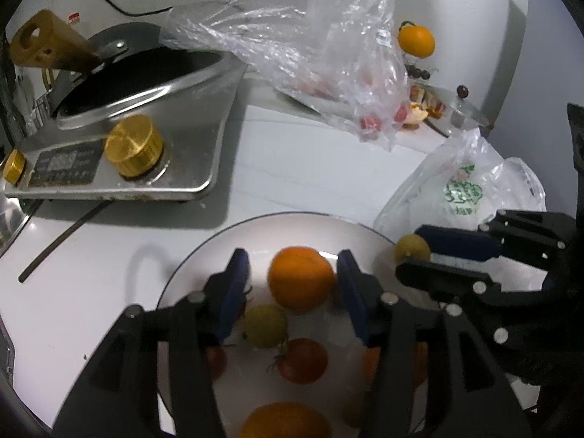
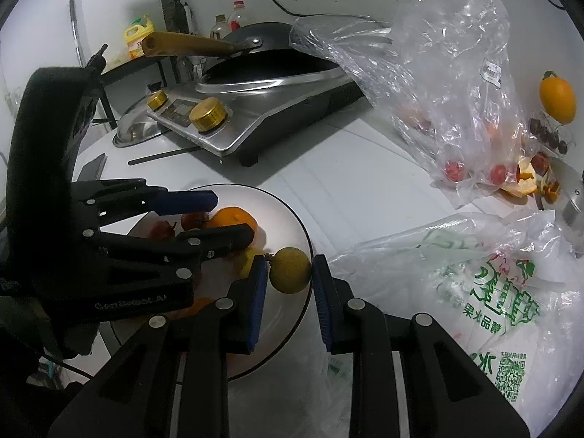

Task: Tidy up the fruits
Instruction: 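Lower both fruits onto the plate, opening the left tool then the right tool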

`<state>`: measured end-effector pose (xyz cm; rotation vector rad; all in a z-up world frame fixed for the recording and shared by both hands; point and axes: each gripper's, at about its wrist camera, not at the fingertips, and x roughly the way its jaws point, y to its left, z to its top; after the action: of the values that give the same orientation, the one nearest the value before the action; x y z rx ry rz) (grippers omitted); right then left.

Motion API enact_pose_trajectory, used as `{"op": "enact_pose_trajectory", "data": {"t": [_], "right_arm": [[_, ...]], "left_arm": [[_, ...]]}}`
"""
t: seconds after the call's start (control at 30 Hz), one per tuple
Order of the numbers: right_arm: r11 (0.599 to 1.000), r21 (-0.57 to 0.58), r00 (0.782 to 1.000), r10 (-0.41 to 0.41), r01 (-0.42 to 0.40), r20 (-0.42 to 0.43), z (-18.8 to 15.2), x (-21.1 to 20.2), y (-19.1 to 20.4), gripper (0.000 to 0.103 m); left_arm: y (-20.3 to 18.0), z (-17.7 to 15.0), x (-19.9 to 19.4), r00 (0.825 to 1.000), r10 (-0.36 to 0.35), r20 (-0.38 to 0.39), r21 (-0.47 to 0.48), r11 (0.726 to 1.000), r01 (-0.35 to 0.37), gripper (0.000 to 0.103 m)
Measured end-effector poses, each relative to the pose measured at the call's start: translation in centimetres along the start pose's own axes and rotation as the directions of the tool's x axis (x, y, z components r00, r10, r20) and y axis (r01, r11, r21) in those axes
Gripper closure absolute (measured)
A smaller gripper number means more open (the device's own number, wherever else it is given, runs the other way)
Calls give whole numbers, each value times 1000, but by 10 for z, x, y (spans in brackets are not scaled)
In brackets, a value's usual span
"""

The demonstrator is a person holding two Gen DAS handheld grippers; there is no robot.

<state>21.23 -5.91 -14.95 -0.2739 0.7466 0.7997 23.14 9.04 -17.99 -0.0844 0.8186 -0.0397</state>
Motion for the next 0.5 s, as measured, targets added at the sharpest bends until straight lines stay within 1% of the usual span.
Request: {"op": "enact_pose_trajectory", "data": {"t": [0.13, 0.37, 0.43, 0.5], "right_arm": [[1000, -3, 1000, -2, 2, 5, 0, -2, 1, 76], [1000, -14, 1000, -10, 11, 7, 0, -7, 6, 76], [1000, -19, 1000, -12, 12, 7, 0, -9, 8, 76], [1000, -24, 1000, -13, 13, 6, 0, -9, 11, 76]], "left_arm": [[0, 0, -3, 1000, 4, 4, -5, 1000, -4, 50], [0, -2, -16, 999, 3, 34, -6, 1000, -2, 47], [1, -3, -22, 999, 8, 48, -5, 1000, -8, 37], [3, -3, -27, 998, 13, 63, -10, 1000, -12, 34]]}}
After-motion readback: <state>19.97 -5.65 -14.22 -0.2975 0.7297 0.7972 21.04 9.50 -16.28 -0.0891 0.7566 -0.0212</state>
